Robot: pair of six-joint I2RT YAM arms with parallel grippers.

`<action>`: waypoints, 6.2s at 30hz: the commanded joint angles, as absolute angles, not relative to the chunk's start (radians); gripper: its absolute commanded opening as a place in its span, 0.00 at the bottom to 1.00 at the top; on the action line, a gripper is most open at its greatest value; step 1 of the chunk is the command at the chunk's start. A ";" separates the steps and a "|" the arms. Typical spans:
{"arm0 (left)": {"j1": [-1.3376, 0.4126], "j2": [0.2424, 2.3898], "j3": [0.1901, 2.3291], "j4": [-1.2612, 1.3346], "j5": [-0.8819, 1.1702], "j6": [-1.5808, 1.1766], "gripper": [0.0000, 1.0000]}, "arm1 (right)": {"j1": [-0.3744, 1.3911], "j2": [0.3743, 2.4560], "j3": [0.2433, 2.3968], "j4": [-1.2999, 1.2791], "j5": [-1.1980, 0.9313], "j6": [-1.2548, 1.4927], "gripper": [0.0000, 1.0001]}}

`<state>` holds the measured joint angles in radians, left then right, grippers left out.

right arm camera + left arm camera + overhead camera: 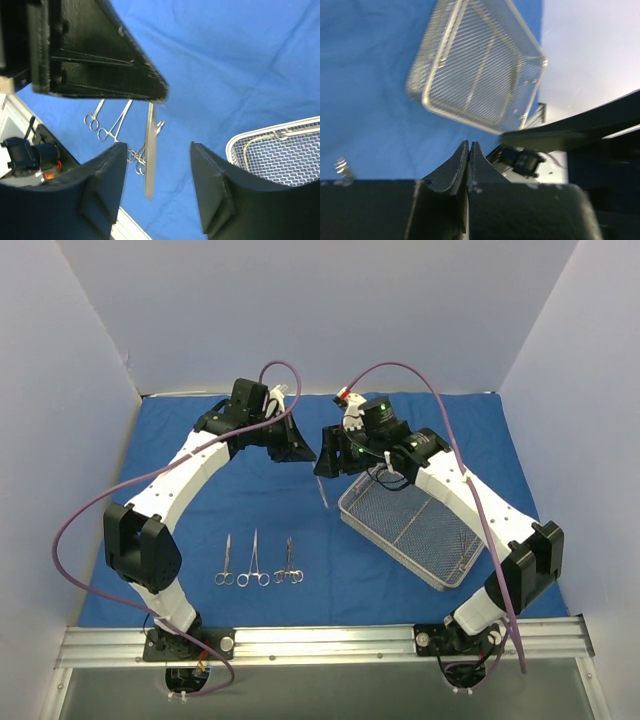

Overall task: Open and lay out the surgical kit
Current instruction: Place the medical item in the surgical kit.

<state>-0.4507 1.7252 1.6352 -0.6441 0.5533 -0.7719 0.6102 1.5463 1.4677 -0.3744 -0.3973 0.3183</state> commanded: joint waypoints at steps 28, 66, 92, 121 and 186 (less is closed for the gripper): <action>-0.178 1.670 1.525 -1.282 0.136 0.109 0.02 | 0.390 1.249 1.223 -0.388 -0.460 0.275 0.60; -0.005 1.853 1.301 -1.115 0.350 0.221 0.02 | 0.380 1.243 1.147 -0.350 -0.505 0.275 0.60; 0.080 1.919 1.272 -1.089 0.288 0.233 0.03 | 0.374 1.284 1.169 -0.354 -0.508 0.268 0.60; 0.092 1.973 1.279 -1.078 0.270 0.238 0.18 | 0.365 1.299 1.177 -0.357 -0.508 0.264 0.60; 0.054 1.586 1.490 -0.993 0.123 -0.109 0.94 | 0.135 1.367 1.155 -0.543 -0.106 0.299 0.59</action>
